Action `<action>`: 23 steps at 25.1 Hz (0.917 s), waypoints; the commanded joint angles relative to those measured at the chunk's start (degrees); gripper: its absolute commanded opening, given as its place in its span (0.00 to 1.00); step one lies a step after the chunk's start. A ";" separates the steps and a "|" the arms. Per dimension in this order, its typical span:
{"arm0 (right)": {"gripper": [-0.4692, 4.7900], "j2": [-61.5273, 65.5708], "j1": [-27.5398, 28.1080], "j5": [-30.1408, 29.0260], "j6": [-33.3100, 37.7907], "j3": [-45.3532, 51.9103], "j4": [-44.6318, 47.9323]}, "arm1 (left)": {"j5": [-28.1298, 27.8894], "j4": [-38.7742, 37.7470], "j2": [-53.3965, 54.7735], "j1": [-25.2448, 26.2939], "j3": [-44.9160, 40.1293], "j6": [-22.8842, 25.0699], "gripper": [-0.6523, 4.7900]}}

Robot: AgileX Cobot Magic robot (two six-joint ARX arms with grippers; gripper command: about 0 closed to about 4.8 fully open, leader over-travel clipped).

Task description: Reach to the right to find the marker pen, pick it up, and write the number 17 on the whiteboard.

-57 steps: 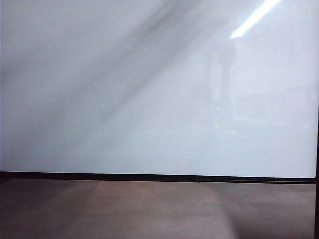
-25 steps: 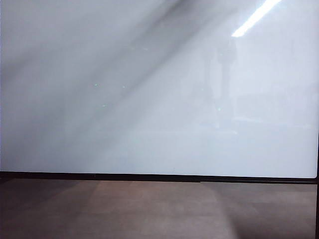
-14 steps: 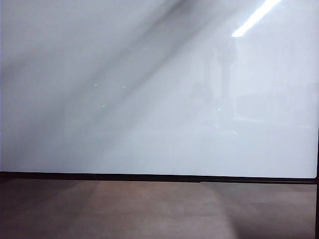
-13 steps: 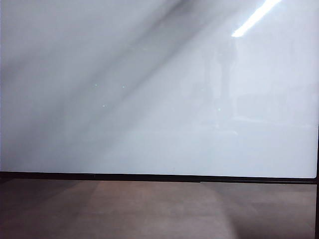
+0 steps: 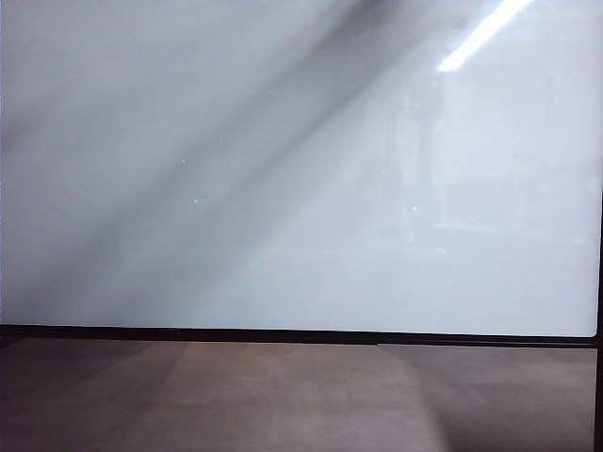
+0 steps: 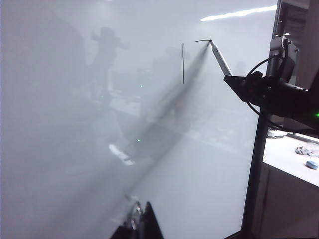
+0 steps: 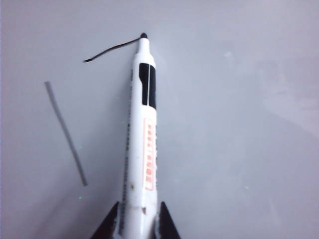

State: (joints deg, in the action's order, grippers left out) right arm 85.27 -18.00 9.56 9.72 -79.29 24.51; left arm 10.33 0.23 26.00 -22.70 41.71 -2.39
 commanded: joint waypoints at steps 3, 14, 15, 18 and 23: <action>0.08 -0.15 1.14 0.63 0.76 -0.13 -0.92 | 0.00 0.70 -0.04 1.64 0.31 0.07 0.11; 0.08 -0.04 1.14 0.63 1.66 1.42 -3.06 | 0.00 0.68 -0.02 1.68 0.31 0.07 0.11; 0.08 -0.04 1.14 0.63 1.97 1.90 -3.08 | 0.00 0.70 -0.02 1.68 0.31 0.07 0.11; 0.08 -0.04 1.11 0.61 2.60 3.58 -3.08 | 0.00 0.70 -0.02 1.68 0.31 0.07 0.11; 0.08 -0.04 1.09 -0.46 4.20 6.49 -3.21 | 0.00 0.70 -0.02 1.68 0.31 0.07 0.11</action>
State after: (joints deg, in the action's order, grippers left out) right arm 85.08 -17.04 9.41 12.82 -73.38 23.38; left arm 10.26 0.23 26.00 -21.10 41.71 -2.39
